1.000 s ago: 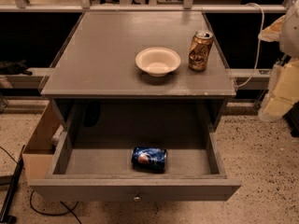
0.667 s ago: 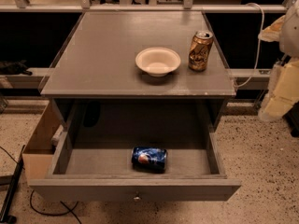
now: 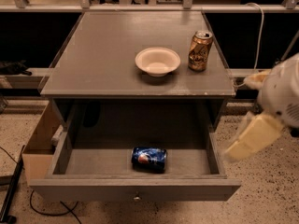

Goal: Pick pepsi can from top drawer and place on counter

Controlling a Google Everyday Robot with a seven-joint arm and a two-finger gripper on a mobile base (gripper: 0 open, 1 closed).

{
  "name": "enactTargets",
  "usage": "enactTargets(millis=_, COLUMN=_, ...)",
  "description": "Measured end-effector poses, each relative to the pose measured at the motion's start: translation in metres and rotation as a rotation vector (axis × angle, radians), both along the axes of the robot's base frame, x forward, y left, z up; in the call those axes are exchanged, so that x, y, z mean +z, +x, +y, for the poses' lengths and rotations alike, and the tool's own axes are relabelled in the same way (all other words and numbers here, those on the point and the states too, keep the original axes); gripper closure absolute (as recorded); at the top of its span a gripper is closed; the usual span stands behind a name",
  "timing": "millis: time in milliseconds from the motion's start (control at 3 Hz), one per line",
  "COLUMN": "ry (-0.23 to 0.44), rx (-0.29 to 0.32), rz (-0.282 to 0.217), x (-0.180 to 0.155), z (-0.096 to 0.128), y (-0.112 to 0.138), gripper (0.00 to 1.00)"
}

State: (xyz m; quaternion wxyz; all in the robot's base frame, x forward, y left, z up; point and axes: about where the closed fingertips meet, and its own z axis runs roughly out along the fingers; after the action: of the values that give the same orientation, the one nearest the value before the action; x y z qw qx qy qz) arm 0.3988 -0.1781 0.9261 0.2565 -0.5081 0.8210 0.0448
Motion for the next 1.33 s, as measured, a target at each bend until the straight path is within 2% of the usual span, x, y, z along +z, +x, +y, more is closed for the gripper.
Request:
enactTargets(millis=333, ry=0.118, rx=-0.037, rz=0.030, x=-0.039, z=0.022, y=-0.019, gripper=0.00)
enactTargets(millis=667, ry=0.179, rx=-0.031, rz=-0.005, x=-0.067, z=0.029, y=-0.004, gripper=0.00)
enactTargets(millis=1333, ry=0.169, rx=-0.028, rz=-0.041, x=-0.063, z=0.030, y=-0.002, gripper=0.00)
